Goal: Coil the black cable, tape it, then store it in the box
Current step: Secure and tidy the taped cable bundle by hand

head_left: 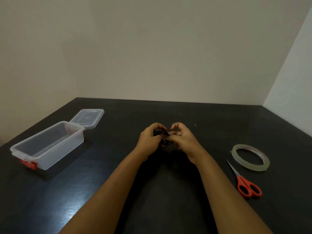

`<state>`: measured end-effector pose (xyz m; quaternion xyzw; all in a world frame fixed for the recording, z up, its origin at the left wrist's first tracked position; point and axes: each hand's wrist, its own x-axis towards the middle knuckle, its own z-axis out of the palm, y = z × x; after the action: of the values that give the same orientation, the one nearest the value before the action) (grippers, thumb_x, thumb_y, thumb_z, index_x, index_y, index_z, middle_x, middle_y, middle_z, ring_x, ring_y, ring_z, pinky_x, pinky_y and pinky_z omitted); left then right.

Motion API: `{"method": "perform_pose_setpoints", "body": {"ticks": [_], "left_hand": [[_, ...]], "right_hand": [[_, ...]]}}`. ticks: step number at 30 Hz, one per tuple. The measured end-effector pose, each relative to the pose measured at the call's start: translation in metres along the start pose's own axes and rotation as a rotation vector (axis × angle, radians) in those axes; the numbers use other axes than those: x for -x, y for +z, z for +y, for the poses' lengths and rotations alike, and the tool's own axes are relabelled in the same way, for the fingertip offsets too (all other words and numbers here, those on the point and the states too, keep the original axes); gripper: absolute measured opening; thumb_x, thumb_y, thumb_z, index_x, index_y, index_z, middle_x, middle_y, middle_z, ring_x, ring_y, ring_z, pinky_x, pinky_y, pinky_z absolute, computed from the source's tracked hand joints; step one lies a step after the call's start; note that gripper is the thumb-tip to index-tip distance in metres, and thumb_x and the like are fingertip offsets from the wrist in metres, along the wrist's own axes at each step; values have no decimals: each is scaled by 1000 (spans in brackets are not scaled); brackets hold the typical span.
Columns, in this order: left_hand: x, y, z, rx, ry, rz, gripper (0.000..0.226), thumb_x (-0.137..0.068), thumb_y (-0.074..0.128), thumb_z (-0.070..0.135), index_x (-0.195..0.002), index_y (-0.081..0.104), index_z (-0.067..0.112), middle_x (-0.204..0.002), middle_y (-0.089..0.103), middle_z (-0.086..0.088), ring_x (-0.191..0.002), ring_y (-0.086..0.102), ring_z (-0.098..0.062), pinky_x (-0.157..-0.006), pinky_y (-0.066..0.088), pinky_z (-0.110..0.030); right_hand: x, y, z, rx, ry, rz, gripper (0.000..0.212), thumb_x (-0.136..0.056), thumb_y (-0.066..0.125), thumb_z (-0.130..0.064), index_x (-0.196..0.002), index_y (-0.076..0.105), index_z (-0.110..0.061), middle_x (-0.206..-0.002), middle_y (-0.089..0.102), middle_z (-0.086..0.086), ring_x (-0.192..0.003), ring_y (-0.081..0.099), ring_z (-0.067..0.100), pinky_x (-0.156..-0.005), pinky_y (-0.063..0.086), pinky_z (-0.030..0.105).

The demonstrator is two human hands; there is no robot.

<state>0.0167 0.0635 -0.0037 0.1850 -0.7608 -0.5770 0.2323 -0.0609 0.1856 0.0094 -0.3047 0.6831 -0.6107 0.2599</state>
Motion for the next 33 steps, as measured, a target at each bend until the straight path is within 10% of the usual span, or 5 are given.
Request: {"method": "perform_pose_setpoints", "body": {"ticks": [10, 23, 29, 33], "left_hand": [[-1, -6, -1, 119, -108, -138, 19, -88, 52, 3, -100, 60, 15, -107, 61, -15, -96, 63, -31, -78, 56, -39], [3, -5, 6, 97, -81, -189, 22, -88, 55, 0, -106, 59, 12, -105, 61, -11, -93, 63, -24, -78, 58, -38], [0, -7, 3, 102, -69, -117, 18, -88, 55, 1, -101, 59, 14, -104, 61, -10, -92, 64, -22, -76, 58, -33], [-2, -6, 0, 124, -89, -97, 17, -89, 56, 3, -103, 60, 12, -102, 63, -11, -90, 66, -22, -74, 58, -30]], "right_hand": [[-3, -4, 1, -111, 112, -97, 33, -87, 46, 0, -114, 48, -19, -84, 61, 1, -56, 40, 8, -50, 28, 22], [-1, -4, 1, -99, 79, -230, 40, -82, 63, 8, -105, 47, -20, -70, 62, -7, -61, 62, 4, -45, 42, 15], [-2, -1, 2, -90, 31, -96, 29, -84, 67, -6, -110, 57, -17, -101, 71, 5, -88, 70, 17, -56, 50, 18], [-2, -2, 3, -46, 4, -22, 19, -89, 63, -12, -108, 62, -16, -101, 73, 3, -74, 66, 3, -49, 44, 13]]}}
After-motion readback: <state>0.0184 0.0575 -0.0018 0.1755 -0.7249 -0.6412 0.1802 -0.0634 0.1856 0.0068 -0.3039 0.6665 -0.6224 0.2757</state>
